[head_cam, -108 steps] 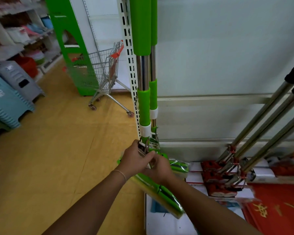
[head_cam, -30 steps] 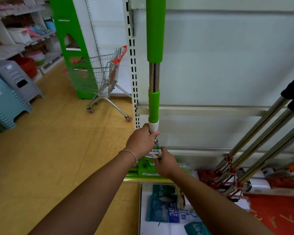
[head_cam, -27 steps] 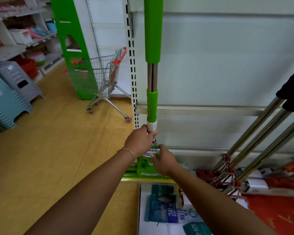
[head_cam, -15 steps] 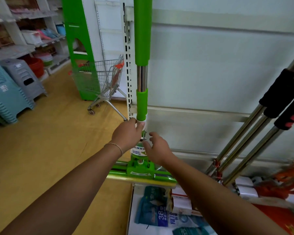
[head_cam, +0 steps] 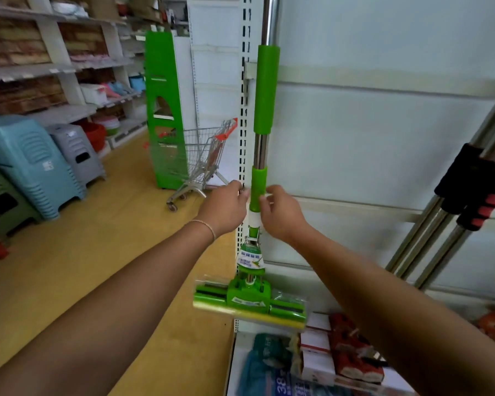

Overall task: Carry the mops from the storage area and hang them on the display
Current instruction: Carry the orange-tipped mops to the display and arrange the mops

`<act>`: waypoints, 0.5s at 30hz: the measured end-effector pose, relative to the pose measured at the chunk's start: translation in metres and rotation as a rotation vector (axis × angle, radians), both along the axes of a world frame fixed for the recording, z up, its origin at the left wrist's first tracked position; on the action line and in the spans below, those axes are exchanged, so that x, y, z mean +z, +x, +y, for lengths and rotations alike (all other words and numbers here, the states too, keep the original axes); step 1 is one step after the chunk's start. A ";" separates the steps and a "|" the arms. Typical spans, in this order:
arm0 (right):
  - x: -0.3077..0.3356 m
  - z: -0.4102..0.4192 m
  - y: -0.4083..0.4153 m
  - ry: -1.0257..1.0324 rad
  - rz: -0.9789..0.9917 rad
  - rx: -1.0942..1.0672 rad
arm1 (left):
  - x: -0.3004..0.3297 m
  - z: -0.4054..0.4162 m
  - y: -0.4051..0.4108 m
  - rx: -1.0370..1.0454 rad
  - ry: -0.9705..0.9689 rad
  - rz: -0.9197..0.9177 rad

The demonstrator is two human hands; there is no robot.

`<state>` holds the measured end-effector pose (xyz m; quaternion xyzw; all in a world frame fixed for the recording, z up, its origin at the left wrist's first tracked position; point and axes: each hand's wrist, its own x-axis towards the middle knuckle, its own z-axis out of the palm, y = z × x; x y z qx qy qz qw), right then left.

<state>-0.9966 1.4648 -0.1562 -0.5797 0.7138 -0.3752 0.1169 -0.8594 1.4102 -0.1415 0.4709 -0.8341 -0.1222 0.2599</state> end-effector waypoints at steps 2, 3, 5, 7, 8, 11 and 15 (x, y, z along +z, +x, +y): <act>0.037 -0.007 0.006 -0.124 -0.014 -0.056 | 0.017 -0.002 0.003 -0.029 -0.007 0.002; 0.058 -0.012 0.008 -0.177 -0.011 -0.078 | 0.024 -0.003 0.002 -0.048 0.004 0.006; 0.096 -0.023 0.008 -0.220 0.052 -0.133 | 0.035 -0.005 -0.002 -0.082 0.021 -0.005; 0.124 -0.033 0.005 -0.181 0.159 -0.209 | 0.041 -0.007 -0.011 -0.097 0.016 -0.026; 0.132 -0.036 0.001 -0.160 0.203 -0.233 | 0.043 -0.008 -0.016 -0.085 0.011 -0.038; 0.138 -0.040 -0.006 -0.137 0.266 -0.249 | 0.048 -0.014 -0.027 -0.018 -0.001 -0.079; 0.139 -0.044 -0.006 -0.132 0.267 -0.235 | 0.045 -0.030 -0.033 0.012 0.025 -0.051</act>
